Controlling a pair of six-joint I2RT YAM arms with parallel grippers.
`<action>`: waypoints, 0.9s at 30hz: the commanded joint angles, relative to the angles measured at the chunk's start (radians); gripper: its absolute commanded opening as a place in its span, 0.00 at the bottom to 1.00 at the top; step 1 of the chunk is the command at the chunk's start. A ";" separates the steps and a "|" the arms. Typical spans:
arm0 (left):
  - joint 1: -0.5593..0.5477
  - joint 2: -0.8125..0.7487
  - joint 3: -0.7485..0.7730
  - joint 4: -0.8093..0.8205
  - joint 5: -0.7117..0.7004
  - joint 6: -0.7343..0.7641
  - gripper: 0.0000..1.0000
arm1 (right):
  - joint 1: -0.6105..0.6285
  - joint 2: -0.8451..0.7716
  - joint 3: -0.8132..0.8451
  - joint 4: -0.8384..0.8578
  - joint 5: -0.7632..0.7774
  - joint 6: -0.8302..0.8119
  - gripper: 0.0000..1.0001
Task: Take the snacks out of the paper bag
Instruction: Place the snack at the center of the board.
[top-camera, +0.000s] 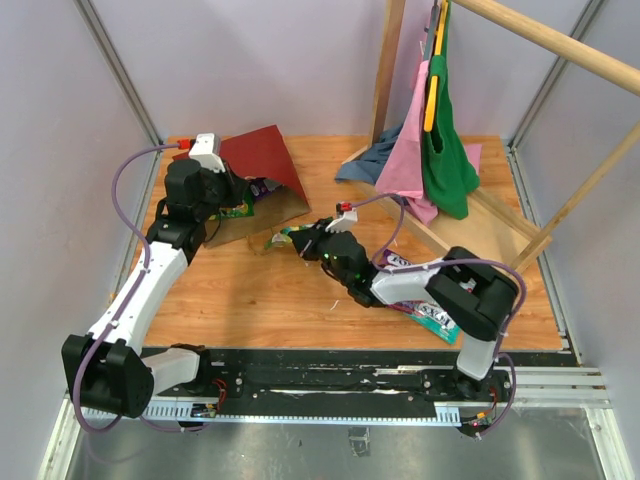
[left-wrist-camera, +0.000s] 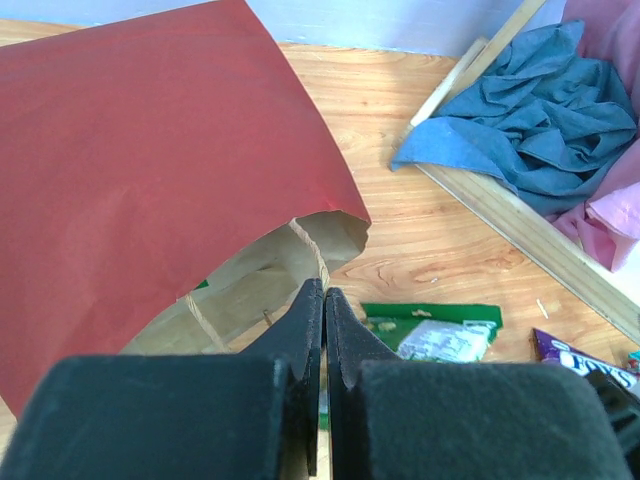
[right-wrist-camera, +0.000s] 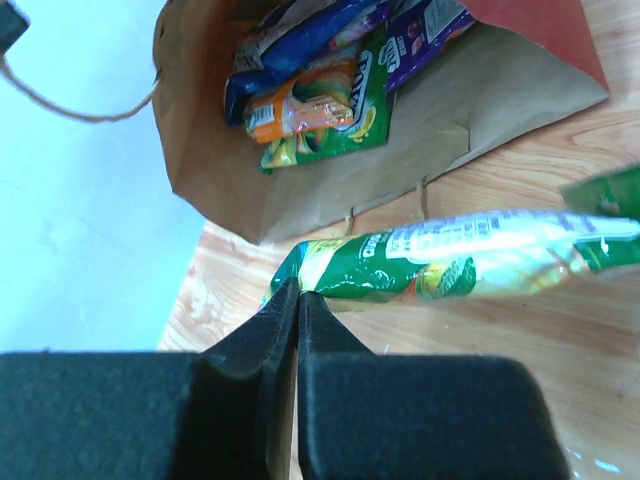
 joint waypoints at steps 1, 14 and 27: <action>-0.003 -0.023 -0.002 0.037 0.011 0.009 0.01 | 0.032 -0.126 0.058 -0.281 0.002 -0.238 0.01; -0.003 -0.022 -0.009 0.042 0.004 0.012 0.01 | 0.038 -0.245 0.420 -1.127 0.234 -0.619 0.01; -0.002 -0.031 -0.014 0.044 0.009 0.011 0.01 | 0.038 -0.129 0.651 -1.615 0.325 -0.757 0.01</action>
